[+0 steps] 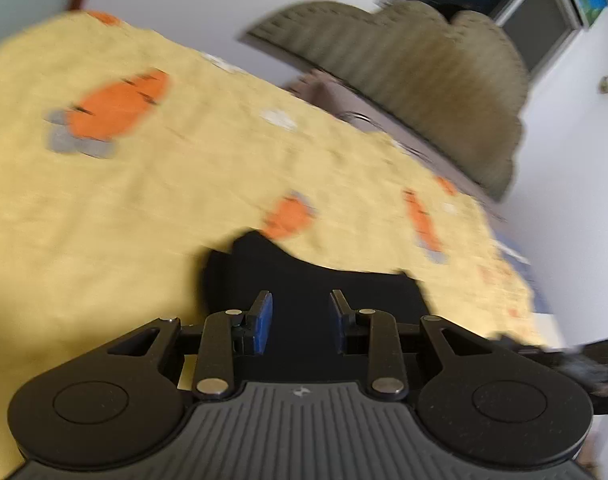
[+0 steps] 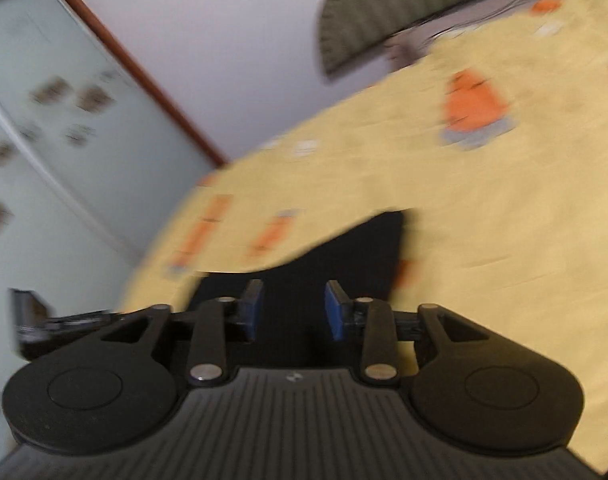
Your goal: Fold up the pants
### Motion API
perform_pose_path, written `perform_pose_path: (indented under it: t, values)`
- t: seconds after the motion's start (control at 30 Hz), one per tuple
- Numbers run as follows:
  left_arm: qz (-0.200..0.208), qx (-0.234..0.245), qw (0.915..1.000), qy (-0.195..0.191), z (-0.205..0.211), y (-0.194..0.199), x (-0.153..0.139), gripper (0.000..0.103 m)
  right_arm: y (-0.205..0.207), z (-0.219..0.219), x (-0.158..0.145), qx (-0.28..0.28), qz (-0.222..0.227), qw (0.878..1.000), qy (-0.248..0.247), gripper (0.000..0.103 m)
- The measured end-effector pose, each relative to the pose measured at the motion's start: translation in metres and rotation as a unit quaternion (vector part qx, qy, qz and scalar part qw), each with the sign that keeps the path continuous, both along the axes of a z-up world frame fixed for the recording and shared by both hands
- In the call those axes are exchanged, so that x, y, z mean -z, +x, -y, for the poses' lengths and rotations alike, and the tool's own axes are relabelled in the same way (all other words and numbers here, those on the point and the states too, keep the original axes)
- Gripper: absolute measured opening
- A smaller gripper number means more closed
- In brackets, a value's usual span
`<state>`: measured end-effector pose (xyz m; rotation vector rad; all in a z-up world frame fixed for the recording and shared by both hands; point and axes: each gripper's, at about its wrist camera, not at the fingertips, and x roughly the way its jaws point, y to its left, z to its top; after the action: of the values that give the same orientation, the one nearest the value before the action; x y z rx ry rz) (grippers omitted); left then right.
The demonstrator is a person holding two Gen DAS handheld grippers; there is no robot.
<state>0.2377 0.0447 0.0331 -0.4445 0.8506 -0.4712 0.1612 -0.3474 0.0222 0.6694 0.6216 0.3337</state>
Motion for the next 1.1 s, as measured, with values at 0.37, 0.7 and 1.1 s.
perform_pose_path:
  t: [0.37, 0.7, 1.1]
  values:
    - [0.038, 0.039, 0.992, 0.114, 0.06, -0.011, 0.018, 0.071, 0.024, 0.024, 0.073, 0.077, -0.08, 0.99, 0.091, 0.041]
    - [0.029, 0.016, 0.9823, 0.184, 0.087, 0.055, 0.044, 0.083, 0.119, 0.002, 0.072, 0.087, -0.094, 0.992, -0.019, 0.048]
    - [0.076, 0.011, 0.9557, 0.284, 0.113, 0.057, 0.051, 0.086, 0.169, -0.033, 0.075, 0.06, -0.096, 0.984, -0.134, 0.048]
